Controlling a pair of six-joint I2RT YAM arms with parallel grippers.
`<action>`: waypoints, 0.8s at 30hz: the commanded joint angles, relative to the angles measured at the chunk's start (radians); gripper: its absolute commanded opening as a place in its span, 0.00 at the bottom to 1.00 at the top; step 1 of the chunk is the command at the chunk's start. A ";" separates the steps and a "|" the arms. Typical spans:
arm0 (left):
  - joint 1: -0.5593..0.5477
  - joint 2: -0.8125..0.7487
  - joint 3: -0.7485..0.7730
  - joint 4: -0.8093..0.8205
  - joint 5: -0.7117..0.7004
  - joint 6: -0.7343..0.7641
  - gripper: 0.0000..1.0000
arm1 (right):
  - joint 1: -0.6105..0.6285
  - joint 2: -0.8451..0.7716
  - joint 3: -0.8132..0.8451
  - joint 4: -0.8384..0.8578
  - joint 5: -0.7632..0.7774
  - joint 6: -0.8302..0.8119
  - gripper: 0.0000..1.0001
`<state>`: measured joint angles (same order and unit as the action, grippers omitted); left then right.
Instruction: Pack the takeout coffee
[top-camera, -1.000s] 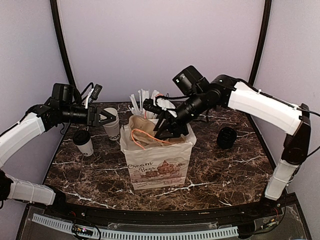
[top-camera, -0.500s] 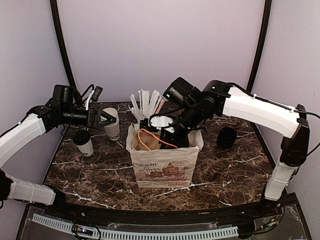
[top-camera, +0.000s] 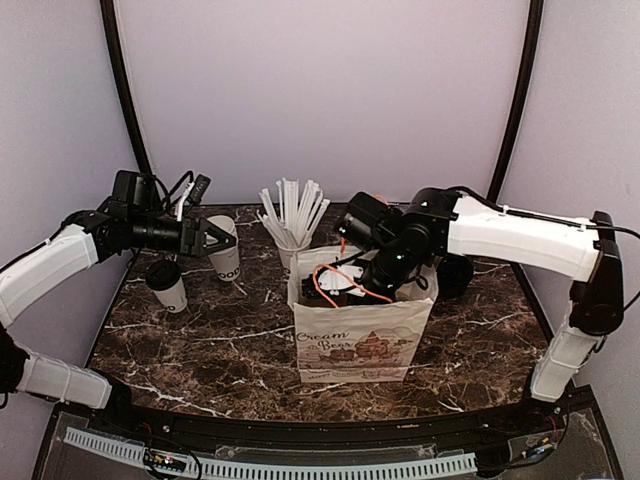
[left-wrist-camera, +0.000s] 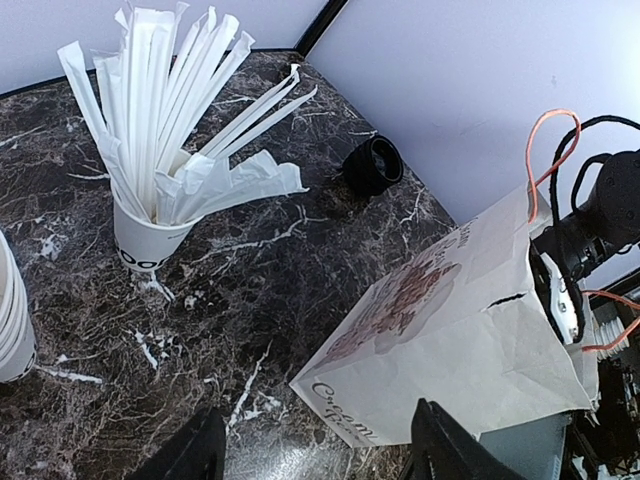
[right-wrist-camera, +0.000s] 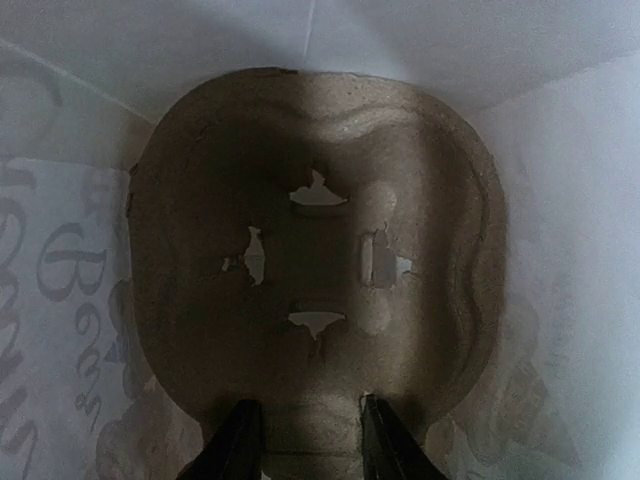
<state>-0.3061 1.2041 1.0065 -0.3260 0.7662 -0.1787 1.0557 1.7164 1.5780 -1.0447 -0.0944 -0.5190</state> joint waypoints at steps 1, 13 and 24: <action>-0.004 0.012 -0.009 0.042 0.032 -0.005 0.65 | 0.003 -0.023 -0.062 0.003 0.080 -0.020 0.35; -0.004 0.019 -0.046 0.063 0.033 0.008 0.66 | 0.001 0.066 -0.159 0.041 0.074 -0.016 0.34; -0.004 0.011 -0.075 0.065 0.029 0.016 0.66 | -0.002 0.102 -0.310 0.256 0.009 -0.003 0.35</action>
<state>-0.3061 1.2289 0.9539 -0.2829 0.7780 -0.1761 1.0550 1.7985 1.2984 -0.8795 -0.0414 -0.5301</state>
